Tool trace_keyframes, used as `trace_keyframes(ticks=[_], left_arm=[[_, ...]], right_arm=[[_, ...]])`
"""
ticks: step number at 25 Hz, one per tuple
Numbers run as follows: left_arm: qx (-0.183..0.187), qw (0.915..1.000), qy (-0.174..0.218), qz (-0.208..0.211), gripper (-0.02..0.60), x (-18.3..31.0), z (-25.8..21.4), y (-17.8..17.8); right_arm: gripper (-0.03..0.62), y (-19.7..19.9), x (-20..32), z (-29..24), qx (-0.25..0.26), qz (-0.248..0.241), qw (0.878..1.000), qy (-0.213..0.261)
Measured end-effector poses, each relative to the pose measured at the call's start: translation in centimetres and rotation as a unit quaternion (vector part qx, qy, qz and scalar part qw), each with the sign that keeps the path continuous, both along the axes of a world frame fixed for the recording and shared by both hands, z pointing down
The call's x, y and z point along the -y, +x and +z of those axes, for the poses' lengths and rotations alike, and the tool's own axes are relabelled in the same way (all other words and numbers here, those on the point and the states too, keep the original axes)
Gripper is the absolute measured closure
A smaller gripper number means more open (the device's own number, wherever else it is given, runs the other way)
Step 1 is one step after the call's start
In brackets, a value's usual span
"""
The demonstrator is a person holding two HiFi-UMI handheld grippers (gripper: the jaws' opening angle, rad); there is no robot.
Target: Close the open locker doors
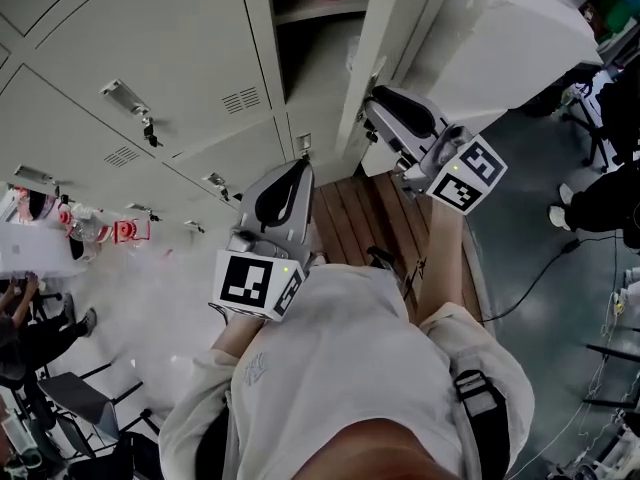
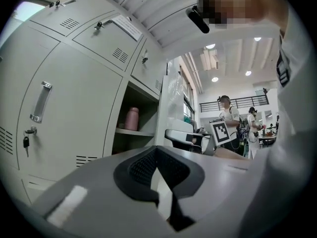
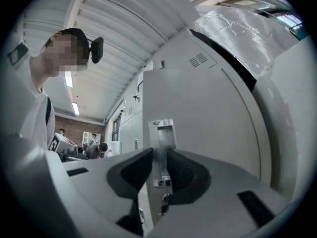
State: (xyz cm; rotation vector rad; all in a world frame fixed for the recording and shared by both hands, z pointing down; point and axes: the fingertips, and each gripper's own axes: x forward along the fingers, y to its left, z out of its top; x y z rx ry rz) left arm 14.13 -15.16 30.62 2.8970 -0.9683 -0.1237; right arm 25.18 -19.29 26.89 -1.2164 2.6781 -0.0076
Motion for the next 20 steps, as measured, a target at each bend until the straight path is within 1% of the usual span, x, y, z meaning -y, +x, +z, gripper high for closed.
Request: trace_keyframes(ticks=[10,14,20], left_arm=[[-0.002,0.9988,-0.004,-0.048,0.574,0.4,0.2,-3.1],[0.001,0.9982,-0.002,-0.061,0.574,0.6,0.1,-3.7],[0.0,0.9981,-0.004,-0.062,0.574,1.0,0.1,-3.7]], right_arm=[[0.537,-2.2,3.5,0.4,-0.012,-0.012,1.0,-0.005],[0.537,-2.8,4.7,0.3,-0.031,0.001,1.0,0.001],[0.537,-3.6,6.9,0.7,-0.05,0.027,0.998,0.005]])
